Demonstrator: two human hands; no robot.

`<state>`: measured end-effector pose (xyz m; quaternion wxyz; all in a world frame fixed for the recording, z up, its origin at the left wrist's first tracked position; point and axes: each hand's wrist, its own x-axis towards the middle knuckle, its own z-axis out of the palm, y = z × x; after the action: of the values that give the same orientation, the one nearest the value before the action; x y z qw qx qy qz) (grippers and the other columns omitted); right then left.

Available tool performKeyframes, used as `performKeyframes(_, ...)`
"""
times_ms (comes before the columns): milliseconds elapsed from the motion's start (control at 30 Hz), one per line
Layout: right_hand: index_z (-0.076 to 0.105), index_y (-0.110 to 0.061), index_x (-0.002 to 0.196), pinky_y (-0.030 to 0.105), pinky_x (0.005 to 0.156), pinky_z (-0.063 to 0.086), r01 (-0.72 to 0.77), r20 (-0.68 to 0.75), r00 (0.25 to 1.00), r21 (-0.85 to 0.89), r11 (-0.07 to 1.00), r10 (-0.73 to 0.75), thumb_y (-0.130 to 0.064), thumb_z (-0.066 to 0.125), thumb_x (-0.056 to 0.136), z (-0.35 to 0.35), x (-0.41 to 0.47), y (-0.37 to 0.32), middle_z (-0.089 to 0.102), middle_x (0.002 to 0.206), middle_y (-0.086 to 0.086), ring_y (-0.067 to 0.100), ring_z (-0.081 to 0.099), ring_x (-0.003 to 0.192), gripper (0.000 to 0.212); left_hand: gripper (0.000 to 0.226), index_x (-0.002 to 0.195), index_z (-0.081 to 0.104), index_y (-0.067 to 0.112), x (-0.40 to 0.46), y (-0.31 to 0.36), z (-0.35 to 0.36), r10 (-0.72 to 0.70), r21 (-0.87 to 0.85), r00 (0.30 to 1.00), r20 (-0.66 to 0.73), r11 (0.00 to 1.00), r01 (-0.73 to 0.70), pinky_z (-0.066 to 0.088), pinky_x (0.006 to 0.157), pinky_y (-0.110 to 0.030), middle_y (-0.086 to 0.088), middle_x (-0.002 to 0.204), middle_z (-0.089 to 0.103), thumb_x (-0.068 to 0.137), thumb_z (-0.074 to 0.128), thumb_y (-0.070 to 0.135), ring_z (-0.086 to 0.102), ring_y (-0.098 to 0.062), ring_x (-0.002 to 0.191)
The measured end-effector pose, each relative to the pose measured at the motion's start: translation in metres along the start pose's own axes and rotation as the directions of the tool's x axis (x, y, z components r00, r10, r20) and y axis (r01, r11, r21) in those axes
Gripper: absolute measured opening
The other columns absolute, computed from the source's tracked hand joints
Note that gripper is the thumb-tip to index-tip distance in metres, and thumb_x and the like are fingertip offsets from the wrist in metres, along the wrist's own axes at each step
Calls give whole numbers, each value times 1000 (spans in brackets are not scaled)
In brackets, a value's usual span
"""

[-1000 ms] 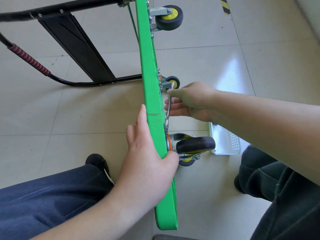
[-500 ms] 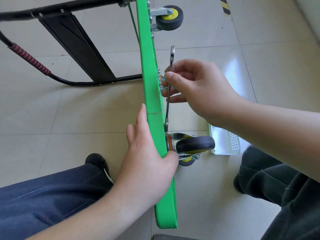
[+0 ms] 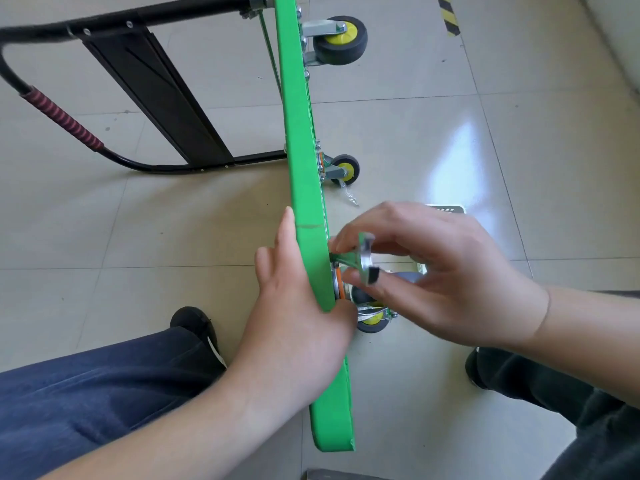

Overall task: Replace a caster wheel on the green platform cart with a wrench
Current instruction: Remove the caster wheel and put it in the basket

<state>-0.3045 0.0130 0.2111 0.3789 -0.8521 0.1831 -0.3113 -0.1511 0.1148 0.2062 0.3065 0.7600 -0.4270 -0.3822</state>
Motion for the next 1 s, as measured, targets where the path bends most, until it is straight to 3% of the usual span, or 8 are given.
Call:
performKeyframes(100, 70, 0, 109, 42, 80, 58, 48, 23, 999, -73, 996, -46, -12, 73, 94, -3, -4, 2, 72, 101, 11, 28, 70, 96, 20, 97, 161, 13, 43, 0, -1, 0, 10, -18, 1000, -4, 1000, -10, 34, 79, 5, 15, 124, 45, 84, 68, 20, 30, 26, 111)
performKeyframes(233, 69, -2, 108, 39, 84, 60, 34, -33, 999, -42, 999, -36, -16, 65, 99, -2, -1, 1, 72, 103, 10, 23, 70, 95, 18, 105, 161, 4, 46, -1, 2, 0, -15, 5, 1000, -4, 1000, 15, 33, 74, 7, 20, 121, 37, 84, 68, 16, 31, 36, 99)
performKeyframes(333, 66, -13, 112, 36, 89, 61, -102, -121, 985, 160, 982, 122, -14, 66, 98, -2, 10, -3, 72, 103, 9, 23, 72, 98, 13, 103, 159, 9, 51, -2, 1, 0, 0, 9, 1000, -13, 1000, 0, 40, 72, -4, 15, 123, 40, 84, 69, 17, 36, 30, 101)
performKeyframes(400, 64, -18, 112, 41, 86, 62, -181, -185, 956, 246, 952, 229, -16, 66, 98, -6, 23, -1, 73, 102, 9, 26, 74, 97, 14, 104, 159, 6, 52, -2, 0, 0, -8, 20, 1000, -12, 1000, 8, 40, 73, -3, 14, 125, 38, 84, 71, 19, 39, 28, 101)
performKeyframes(533, 64, -16, 108, 37, 75, 65, -369, -224, 840, 432, 823, 494, -10, 65, 100, -18, 53, 12, 71, 103, 22, 34, 74, 90, 10, 109, 160, -6, 50, -3, 2, -1, -47, 56, 999, 6, 997, 46, 34, 72, 8, 17, 128, 29, 87, 70, 22, 41, 34, 88)
performKeyframes(700, 63, 1, 107, 34, 64, 63, -569, -111, 590, 645, 510, 799, -15, 62, 103, -17, 75, 44, 65, 96, 20, 29, 68, 74, 16, 110, 159, -9, 50, -3, 3, -2, -52, 74, 999, 17, 996, 50, 36, 75, 6, 17, 128, 28, 87, 69, 21, 39, 27, 101)
performKeyframes(867, 62, 4, 111, 35, 64, 63, -693, 33, 466, 635, 341, 884, -17, 60, 104, -8, 76, 71, 59, 99, 20, 24, 71, 65, 22, 111, 159, -10, 51, -3, 3, -2, -57, 76, 998, 26, 996, 55, 35, 75, 7, 18, 130, 27, 87, 69, 21, 39, 28, 99)
performKeyframes(1000, 62, 6, 115, 34, 62, 62, -736, 97, 438, 609, 295, 894, -17, 59, 104, -3, 77, 77, 62, 84, 15, 24, 71, 60, 25, 111, 156, -12, 55, -4, 2, -3, -56, 64, 998, 38, 996, 54, 41, 74, 0, 19, 126, 28, 87, 69, 21, 46, 16, 100)
